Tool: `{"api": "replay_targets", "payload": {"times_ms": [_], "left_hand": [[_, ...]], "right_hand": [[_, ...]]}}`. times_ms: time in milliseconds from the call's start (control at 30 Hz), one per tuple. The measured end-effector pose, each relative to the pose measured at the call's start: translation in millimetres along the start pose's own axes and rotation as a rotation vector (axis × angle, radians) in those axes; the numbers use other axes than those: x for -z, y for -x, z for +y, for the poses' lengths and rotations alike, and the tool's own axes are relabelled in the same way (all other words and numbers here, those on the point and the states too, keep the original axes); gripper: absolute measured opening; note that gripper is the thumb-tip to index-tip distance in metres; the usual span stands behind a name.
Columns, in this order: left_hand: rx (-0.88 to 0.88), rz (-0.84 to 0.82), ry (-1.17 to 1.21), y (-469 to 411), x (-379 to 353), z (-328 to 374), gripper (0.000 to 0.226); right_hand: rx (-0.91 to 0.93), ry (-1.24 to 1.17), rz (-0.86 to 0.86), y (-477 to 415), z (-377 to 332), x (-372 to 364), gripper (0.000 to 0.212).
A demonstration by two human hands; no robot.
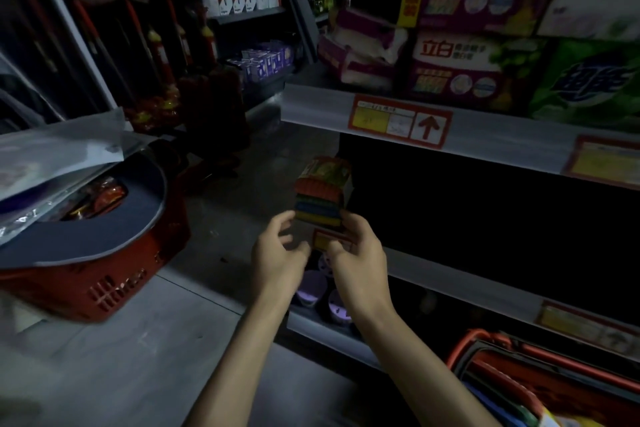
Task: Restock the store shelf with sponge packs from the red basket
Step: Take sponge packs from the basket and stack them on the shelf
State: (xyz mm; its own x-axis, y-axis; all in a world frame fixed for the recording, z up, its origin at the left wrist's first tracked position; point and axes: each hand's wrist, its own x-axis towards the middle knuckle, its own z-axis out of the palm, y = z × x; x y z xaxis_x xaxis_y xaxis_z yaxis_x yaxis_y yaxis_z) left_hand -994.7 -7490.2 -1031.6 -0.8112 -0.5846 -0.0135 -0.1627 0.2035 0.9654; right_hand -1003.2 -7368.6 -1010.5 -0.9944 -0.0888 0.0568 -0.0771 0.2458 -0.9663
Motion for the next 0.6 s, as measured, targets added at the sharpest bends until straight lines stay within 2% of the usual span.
{"api": "replay_targets", "payload": {"times_ms": [333,600], "left_hand": [[-0.177,-0.106,-0.174,71,18,15,0.039],[-0.428,-0.202,-0.355,152,-1,46,0.037]], "right_hand": [[0.146,0.185,-0.043,35,2,48,0.049],[0.265,0.532,-0.141,85,3,168,0.055]]}}
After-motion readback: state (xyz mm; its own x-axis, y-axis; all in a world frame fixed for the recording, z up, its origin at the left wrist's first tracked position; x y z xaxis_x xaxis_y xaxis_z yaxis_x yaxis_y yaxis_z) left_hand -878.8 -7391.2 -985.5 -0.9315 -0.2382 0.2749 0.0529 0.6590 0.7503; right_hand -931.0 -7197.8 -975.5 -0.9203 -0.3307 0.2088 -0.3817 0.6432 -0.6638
